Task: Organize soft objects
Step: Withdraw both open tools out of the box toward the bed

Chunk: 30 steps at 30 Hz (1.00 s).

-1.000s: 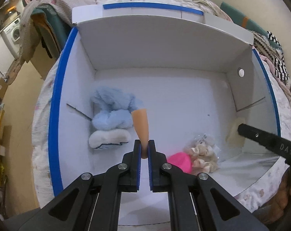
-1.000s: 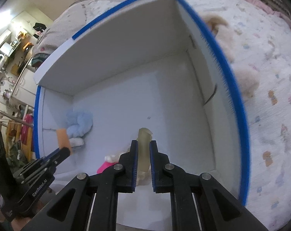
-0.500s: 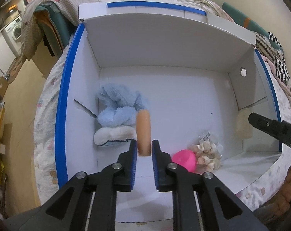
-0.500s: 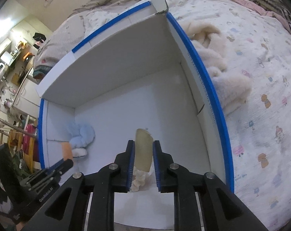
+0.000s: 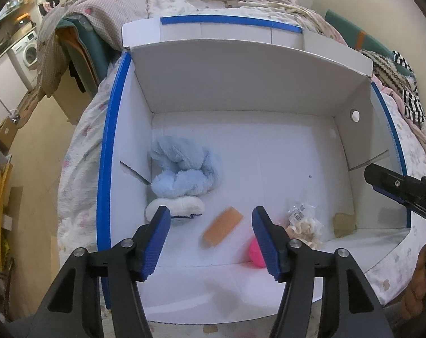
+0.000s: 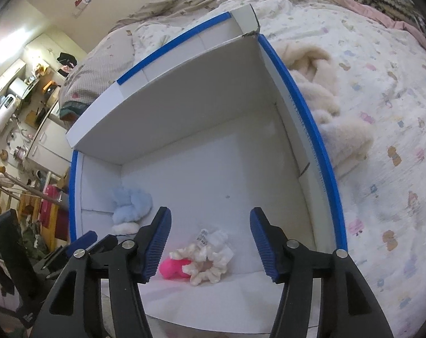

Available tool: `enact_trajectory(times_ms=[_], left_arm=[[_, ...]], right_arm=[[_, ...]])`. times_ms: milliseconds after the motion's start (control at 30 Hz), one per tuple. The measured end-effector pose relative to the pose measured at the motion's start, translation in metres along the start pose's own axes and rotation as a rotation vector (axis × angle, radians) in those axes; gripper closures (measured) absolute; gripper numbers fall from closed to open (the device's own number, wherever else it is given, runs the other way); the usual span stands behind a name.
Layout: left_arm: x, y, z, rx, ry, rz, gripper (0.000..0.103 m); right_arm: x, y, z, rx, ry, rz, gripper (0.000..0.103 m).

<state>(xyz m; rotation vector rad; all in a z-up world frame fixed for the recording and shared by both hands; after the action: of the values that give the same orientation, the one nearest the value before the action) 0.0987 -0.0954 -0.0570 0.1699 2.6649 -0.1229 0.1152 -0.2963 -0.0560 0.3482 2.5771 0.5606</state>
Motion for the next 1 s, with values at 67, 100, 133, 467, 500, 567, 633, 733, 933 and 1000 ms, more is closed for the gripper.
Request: enact_trajectory(times_ms=[67,100,133,467,500,567,633,733,933,1000], left_arm=[[-0.001,0.000,0.000,0.002,-0.001,-0.002,0.046],[-0.002,0.000,0.000,0.004,-0.002,-0.002,0.046],[-0.002,-0.001,-0.001,0.000,-0.004,0.000,0.046],[-0.002,-0.004,-0.026,0.013,-0.066,0.014,0.046],[-0.001,-0.003,-0.032,0.024,-0.076,0.010,0.046],[0.003,-0.004,-0.039,0.032,-0.092,0.009,0.046],[0.010,-0.005,-0.045,0.041,-0.101,0.018,0.045],[0.025,-0.012,-0.051,0.083,-0.077,0.051,0.045],[0.046,-0.011,-0.066,0.074,-0.091,0.081,0.045],[0.053,-0.006,-0.069,0.082,-0.098,0.059,0.045]], right_arm=[[0.001,0.001,0.000,-0.011,0.001,-0.001,0.035],[0.001,0.002,0.001,-0.016,0.001,-0.003,0.032],[0.001,0.004,0.000,-0.019,0.000,-0.007,0.030],[0.004,0.004,-0.014,-0.014,-0.052,-0.024,0.024],[0.005,0.003,-0.017,-0.013,-0.061,-0.022,0.024],[0.008,0.001,-0.025,-0.022,-0.070,-0.004,0.024],[0.013,-0.002,-0.034,-0.055,-0.079,0.026,0.024],[0.017,-0.007,-0.050,-0.059,-0.112,0.044,0.024],[0.030,-0.028,-0.073,-0.026,-0.157,0.078,0.024],[0.035,-0.038,-0.079,-0.009,-0.166,0.107,0.024]])
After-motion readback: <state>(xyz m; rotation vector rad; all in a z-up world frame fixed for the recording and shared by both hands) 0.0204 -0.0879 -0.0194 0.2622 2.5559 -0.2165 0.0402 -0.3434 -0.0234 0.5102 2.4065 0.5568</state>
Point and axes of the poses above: each gripper's, at about its wrist camera, not at the fingertips, and z roughly the way its jaws point, y to its left, x to its underside, the point moved 6 cm from there along z, roughly the way its jaws point, and after that the axes turned 2 degrees about x, right-handed, at the moved point
